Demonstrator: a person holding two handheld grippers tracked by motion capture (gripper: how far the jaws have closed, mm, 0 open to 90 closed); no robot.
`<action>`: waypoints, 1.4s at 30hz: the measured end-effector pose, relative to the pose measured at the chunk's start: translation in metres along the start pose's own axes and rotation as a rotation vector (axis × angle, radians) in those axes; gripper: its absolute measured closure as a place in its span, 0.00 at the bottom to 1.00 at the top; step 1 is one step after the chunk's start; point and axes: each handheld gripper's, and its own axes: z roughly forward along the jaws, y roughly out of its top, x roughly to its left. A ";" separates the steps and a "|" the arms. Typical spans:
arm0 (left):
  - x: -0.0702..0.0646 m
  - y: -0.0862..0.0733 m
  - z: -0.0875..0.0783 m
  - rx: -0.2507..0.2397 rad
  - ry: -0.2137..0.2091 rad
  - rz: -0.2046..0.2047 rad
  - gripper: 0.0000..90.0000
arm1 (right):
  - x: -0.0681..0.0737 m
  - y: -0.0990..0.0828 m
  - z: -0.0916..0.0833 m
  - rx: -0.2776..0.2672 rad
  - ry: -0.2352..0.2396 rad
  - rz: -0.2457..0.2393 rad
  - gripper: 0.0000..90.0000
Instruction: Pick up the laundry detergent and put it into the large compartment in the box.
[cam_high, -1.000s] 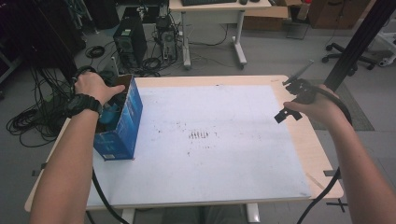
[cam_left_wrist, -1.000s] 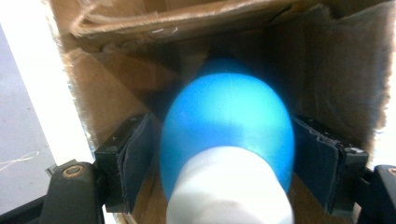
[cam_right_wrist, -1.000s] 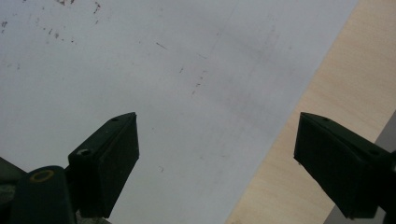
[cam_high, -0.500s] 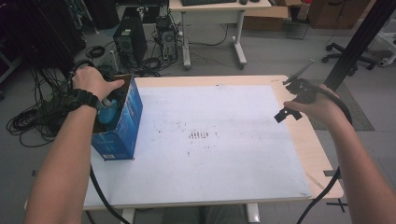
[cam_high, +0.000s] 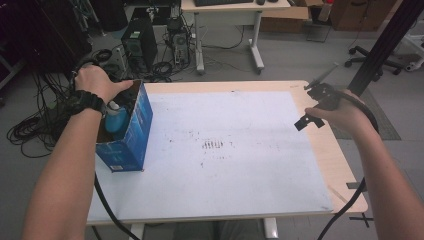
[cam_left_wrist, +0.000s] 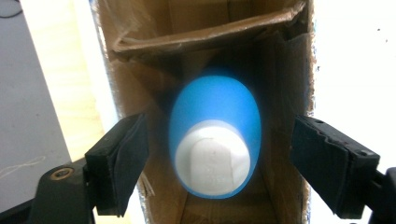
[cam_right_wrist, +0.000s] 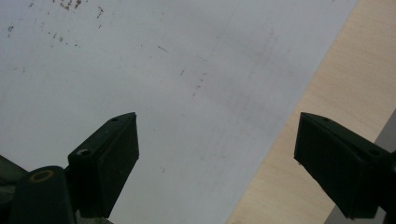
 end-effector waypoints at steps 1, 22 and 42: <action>0.000 0.000 0.000 0.000 0.000 0.000 0.22 | 0.000 0.000 0.000 0.000 0.000 0.000 0.15; -0.001 -0.002 -0.027 -0.057 -0.011 -0.010 0.19 | -0.001 -0.001 -0.001 -0.007 0.004 0.000 0.15; -0.018 -0.003 -0.041 -0.086 -0.019 0.051 0.17 | -0.002 -0.004 -0.004 -0.013 0.005 0.005 0.15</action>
